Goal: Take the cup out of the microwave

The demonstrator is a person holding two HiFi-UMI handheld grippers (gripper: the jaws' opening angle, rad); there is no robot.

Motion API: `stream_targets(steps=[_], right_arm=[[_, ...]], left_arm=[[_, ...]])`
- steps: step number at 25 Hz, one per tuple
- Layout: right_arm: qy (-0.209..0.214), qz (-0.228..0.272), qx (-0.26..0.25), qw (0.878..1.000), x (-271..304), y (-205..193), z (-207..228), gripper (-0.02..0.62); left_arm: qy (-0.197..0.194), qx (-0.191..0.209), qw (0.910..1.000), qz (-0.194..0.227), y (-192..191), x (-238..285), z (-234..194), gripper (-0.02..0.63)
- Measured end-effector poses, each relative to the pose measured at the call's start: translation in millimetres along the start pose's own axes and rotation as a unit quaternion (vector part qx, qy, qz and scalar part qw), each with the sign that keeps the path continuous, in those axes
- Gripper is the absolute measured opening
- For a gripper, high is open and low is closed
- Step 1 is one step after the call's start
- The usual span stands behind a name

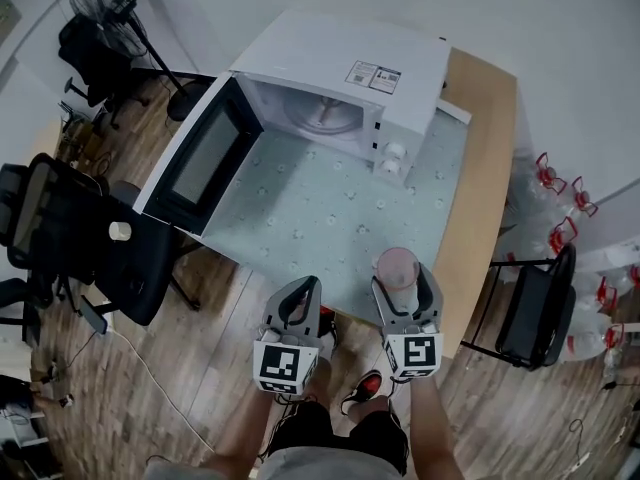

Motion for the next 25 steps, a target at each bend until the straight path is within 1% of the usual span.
stream_targets(steps=[5,12,18,25], right_arm=[[-0.007,-0.012,0.001,1.0,-13,-27,1,0.353],[-0.006,-0.021,0.002,1.0,-24,-52,-2,0.353],[-0.012,-0.013,0.012,1.0,-29,-59,-3,0.354],[-0.004,-0.015,0.018,1.0,-37,-63,-9,0.361]], left_arm=[[0.003,-0.004,1.0,-0.007,-21,-2,10,0.026],[0.007,-0.003,0.9999,-0.015,-42,-8,18,0.026],[0.012,-0.003,0.9998,-0.015,-49,-13,22,0.026],[0.013,-0.006,0.9998,-0.01,-51,-21,25,0.026]])
Point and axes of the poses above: the fingertips, and each gripper's own axes: x forward along the fingers, z to its right, y out of its top, the point moved 4 cm from there along -x, backward along the fingers, and after that the axes turned 14 degrees about -x, right-handed, at the moved point
